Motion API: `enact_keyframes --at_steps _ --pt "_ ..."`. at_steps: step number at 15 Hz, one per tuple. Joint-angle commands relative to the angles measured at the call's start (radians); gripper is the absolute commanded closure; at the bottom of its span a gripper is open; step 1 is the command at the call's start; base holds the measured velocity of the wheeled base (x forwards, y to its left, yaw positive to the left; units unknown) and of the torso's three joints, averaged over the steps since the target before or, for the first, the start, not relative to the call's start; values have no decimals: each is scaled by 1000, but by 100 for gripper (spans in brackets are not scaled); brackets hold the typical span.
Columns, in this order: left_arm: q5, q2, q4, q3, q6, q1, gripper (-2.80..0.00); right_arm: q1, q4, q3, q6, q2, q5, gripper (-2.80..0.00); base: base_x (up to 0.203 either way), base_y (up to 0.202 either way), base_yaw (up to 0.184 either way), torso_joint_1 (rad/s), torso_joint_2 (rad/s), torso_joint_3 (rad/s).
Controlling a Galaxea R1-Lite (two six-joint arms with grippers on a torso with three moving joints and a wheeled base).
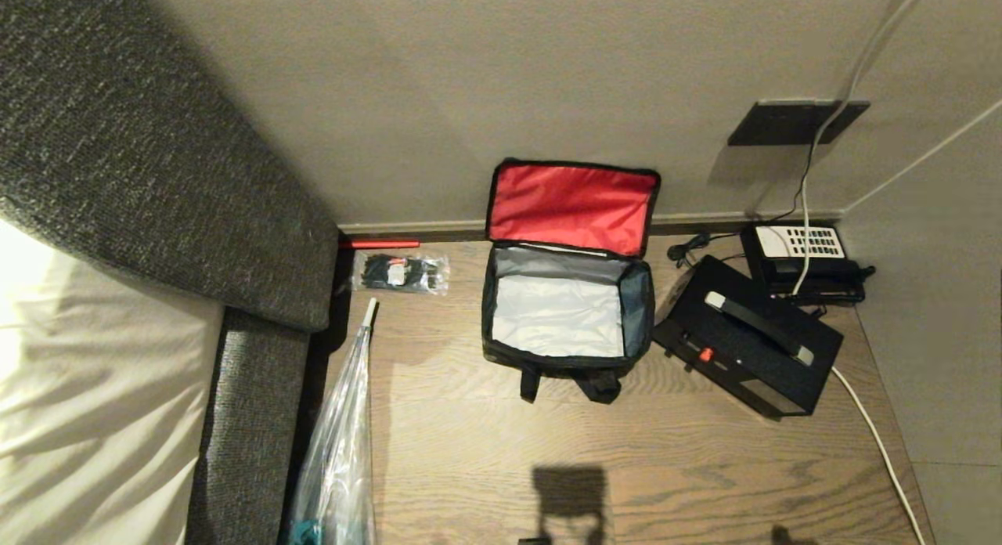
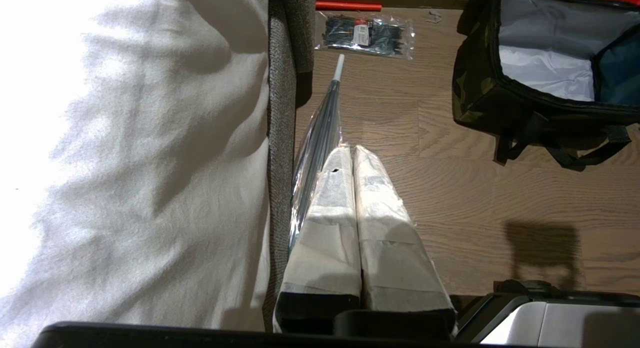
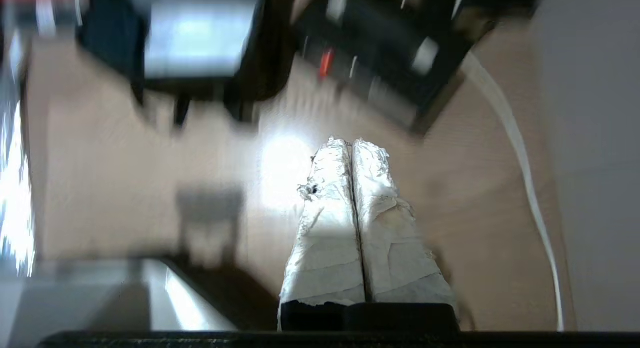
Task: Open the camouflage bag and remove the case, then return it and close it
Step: Grip the handle again
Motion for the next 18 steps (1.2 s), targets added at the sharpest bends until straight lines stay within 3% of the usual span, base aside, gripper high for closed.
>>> enact_keyframes --at_steps 1,18 --pt "0 -2 0 0 -1 0 0 1 -46 27 12 -34 -10 0 0 0 0 0 0 0" --pt "0 -2 0 1 -1 0 0 2 -26 23 13 -35 -10 0 0 0 0 0 0 0"
